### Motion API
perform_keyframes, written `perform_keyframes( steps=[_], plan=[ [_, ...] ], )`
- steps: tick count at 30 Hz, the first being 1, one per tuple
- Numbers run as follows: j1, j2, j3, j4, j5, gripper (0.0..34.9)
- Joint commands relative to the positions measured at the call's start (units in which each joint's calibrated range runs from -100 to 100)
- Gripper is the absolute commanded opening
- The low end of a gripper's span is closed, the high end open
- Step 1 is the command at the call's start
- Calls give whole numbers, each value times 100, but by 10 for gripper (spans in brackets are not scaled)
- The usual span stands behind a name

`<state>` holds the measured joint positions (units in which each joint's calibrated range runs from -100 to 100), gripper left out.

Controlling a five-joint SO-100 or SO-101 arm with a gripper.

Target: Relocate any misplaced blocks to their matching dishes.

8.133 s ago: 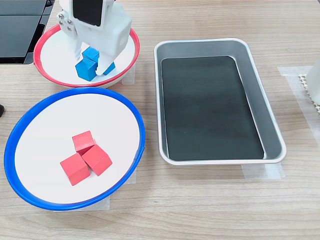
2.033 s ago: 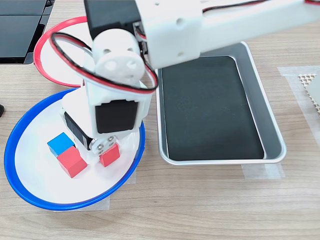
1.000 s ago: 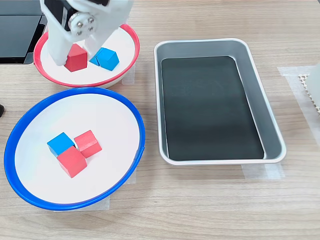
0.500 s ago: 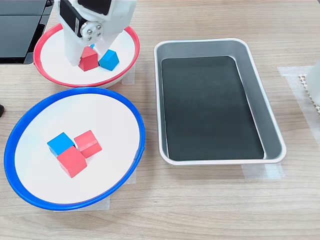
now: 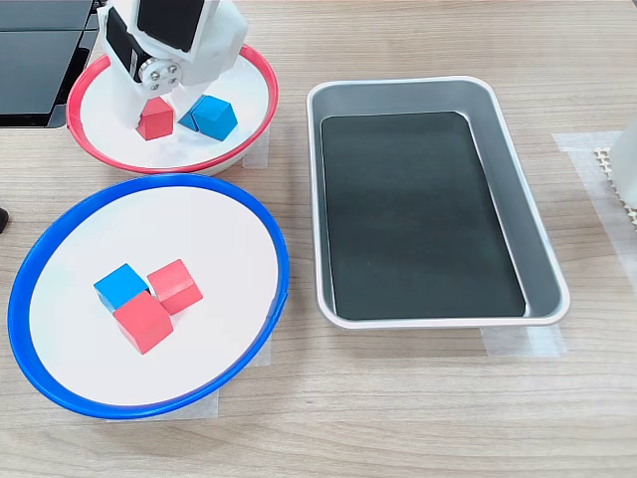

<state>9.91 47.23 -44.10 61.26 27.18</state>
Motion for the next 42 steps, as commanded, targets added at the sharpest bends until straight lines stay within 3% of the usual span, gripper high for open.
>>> perform_keyframes(
  steps=[1,5,9,16,28,42],
  plan=[
    [49,-53,-283,-46,107,36],
    [143,-11,-374,28,171,111],
    [181,6,-565,61,195,140],
    [152,-412,-537,366,283,141],
    [199,-1989,1356,1142,781,132],
    [548,-1520,1320,870,1074,149]
  ],
)
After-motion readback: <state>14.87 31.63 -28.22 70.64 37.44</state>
